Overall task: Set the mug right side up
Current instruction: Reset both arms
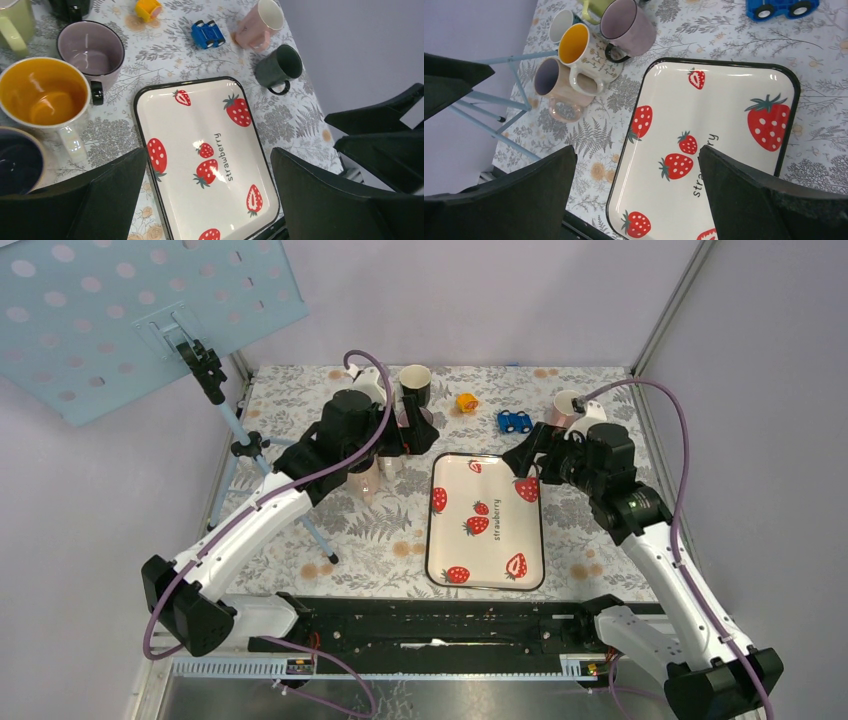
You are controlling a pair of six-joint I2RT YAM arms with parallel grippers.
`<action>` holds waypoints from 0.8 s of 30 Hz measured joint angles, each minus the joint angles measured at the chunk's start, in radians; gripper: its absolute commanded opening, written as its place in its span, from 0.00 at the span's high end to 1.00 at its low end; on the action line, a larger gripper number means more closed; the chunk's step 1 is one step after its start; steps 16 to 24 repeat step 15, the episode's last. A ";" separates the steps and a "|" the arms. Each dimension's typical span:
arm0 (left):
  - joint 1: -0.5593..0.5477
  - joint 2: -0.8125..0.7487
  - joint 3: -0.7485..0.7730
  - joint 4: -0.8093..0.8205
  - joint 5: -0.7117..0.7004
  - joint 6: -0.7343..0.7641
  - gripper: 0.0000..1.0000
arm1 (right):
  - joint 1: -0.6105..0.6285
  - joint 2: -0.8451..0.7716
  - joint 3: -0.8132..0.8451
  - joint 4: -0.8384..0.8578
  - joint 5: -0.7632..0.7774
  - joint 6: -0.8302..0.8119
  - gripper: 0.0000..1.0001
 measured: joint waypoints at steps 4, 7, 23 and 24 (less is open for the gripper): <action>0.000 0.001 -0.004 -0.002 -0.039 -0.010 0.01 | 0.015 0.013 0.000 0.026 -0.027 -0.010 0.00; 0.000 0.008 -0.006 -0.003 -0.053 -0.014 0.01 | 0.034 0.021 0.000 0.034 -0.033 -0.018 0.00; 0.000 0.025 -0.007 -0.002 -0.055 -0.014 0.01 | 0.071 0.048 0.021 0.038 -0.033 -0.041 0.00; 0.000 0.025 -0.007 -0.002 -0.055 -0.014 0.01 | 0.071 0.048 0.021 0.038 -0.033 -0.041 0.00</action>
